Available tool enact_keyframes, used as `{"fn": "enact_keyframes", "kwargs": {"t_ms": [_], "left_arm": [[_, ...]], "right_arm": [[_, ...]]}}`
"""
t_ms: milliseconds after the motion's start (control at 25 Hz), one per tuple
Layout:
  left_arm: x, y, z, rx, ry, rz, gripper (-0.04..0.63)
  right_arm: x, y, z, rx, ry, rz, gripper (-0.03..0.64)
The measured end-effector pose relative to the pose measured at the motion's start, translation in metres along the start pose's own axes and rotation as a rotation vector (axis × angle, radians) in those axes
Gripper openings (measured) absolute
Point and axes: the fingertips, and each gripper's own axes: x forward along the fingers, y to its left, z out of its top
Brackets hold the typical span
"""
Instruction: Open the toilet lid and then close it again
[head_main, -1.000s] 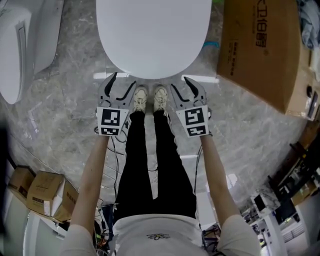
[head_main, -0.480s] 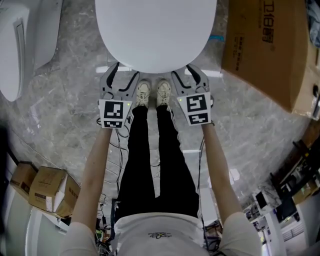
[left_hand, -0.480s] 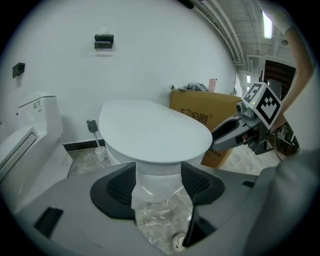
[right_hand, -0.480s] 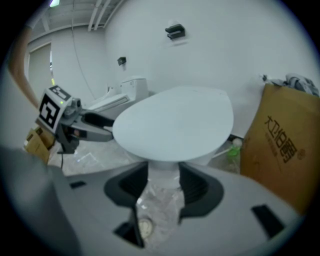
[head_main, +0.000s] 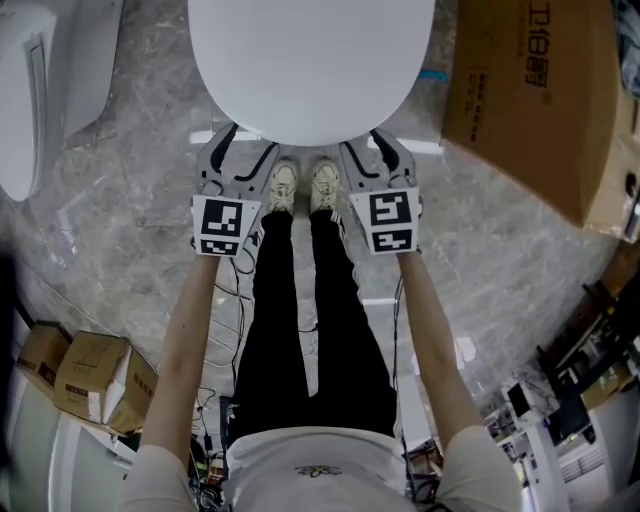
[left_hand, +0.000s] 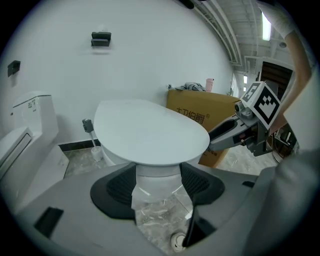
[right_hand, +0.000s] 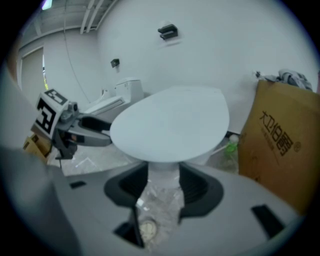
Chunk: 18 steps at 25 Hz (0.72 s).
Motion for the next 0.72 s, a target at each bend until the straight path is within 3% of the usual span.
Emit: {"fn": "enact_keyframes", "kwargs": {"t_ms": [320,720], "left_arm": [[-0.011,-0.003,0.019,-0.003,-0.043,-0.014,0.296],[-0.045,-0.005,0.081,-0.022,-0.15,-0.021,0.296]], "right_arm": [[-0.017,-0.001,0.015,0.001,-0.027,0.007,0.204],[-0.065,-0.005,0.066,0.025,-0.078,0.052,0.204]]}}
